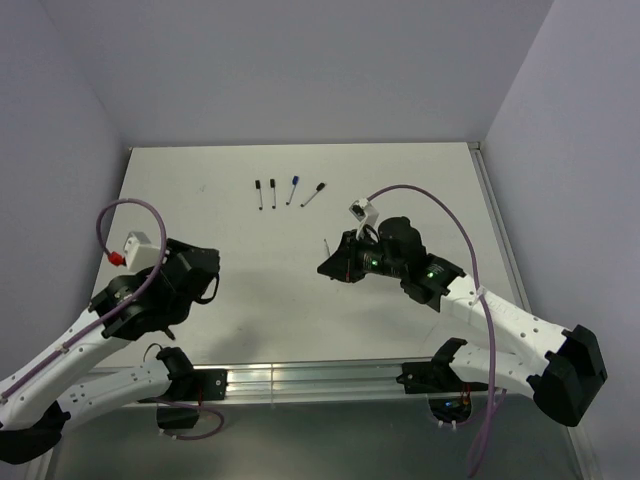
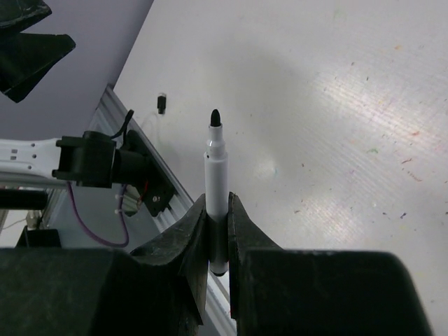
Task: Insert the pens into the pen caps
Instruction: Pick up the pen cap from the center of the board.
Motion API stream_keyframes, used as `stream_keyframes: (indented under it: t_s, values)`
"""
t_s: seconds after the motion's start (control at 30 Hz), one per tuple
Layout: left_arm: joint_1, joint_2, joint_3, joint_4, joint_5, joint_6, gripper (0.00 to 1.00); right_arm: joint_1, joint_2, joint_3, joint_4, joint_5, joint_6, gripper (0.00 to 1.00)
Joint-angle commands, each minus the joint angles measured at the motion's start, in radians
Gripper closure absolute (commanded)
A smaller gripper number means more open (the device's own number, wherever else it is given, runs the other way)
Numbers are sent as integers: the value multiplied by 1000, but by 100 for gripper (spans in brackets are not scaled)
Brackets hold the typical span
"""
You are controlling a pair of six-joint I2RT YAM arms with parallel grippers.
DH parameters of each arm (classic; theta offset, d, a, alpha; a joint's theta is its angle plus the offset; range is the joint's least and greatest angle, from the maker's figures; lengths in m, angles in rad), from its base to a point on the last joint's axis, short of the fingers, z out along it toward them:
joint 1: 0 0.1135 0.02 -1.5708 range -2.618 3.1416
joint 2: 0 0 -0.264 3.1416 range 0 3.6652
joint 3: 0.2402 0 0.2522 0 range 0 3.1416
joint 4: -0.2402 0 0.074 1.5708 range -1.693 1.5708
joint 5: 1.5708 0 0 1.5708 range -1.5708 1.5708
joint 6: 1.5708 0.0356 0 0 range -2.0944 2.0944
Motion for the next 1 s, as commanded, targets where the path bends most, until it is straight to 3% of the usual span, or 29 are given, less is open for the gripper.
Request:
stream_keyframes:
  t_s: [0.0,0.17,0.37,0.5,0.8,0.97]
  values:
    - [12,-24,1,-292,-56,-310,48,-7,-12,-35,99,-54,25,100]
    - [125,22,-74,-283,32,-293,46,-37,-1,-87,163,-92,42,100]
    - [317,255,-17,-277,41,-25,46,-87,8,-110,180,-140,42,100]
    - [445,308,-33,-193,127,164,47,-98,0,-123,177,-147,36,100]
    - [776,242,-135,-36,343,533,48,-135,3,-144,197,-173,43,100]
    - [871,237,-221,2,443,561,46,-138,13,-152,226,-193,54,100]
